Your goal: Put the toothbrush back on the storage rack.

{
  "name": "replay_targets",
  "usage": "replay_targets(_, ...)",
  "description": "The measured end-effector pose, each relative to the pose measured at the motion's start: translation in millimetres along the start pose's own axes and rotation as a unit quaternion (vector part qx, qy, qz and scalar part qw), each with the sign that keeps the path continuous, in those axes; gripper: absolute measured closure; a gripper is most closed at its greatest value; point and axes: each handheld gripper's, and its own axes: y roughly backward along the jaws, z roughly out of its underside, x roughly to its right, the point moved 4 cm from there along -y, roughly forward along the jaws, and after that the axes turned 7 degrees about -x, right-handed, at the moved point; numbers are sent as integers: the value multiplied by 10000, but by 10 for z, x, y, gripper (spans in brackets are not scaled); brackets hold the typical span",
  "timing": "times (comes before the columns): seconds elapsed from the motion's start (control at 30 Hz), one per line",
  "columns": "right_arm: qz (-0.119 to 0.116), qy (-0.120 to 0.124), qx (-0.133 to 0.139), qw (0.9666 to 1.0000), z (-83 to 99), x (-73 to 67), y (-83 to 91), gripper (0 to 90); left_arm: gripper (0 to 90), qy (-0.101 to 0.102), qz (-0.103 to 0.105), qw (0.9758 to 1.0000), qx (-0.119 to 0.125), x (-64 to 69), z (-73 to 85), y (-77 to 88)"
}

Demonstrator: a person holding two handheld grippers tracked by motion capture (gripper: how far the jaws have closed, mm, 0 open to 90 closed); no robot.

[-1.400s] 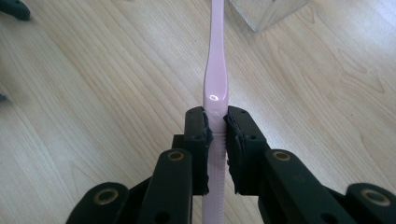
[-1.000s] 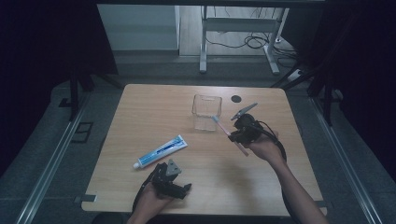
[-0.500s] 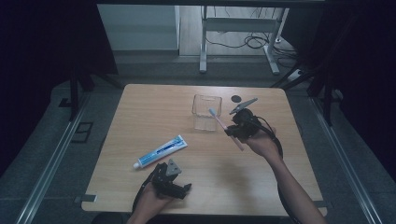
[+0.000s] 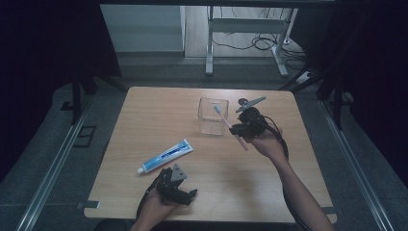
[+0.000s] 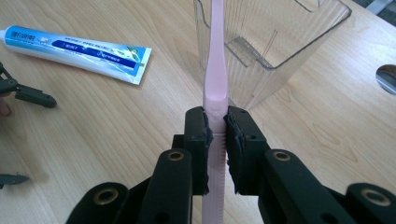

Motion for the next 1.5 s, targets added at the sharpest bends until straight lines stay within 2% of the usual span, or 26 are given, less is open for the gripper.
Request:
replay_targets(0.3, 4, 50, 90, 9999, -71, -35, -2, 782, 47, -18, -11, 10000, -8, -3, 0, 1)
replay_targets(0.37, -61, 28, 199, 9998, -110, -43, 22, 782, 47, -19, -9, 10000, -10, -3, 0, 2)
replay_targets(0.57, -26, -4, 400, 9992, -184, -40, 57, 783, 47, -28, -10, 10000, -10, -5, 0, 2)
replay_targets(1.0, 3, -152, 907, 9958, -335, 60, 35, 783, 47, -24, -4, 10000, -3, -4, 0, 0)
replay_targets(1.2, 71, -218, 988, 9948, -414, 102, -16, 783, 47, -17, 0, 10000, -1, -3, 0, 0)
replay_targets(1.5, 45, -321, 1147, 9929, -520, 140, -99, 783, 47, -1, 1, 10000, -1, -1, 0, 0)
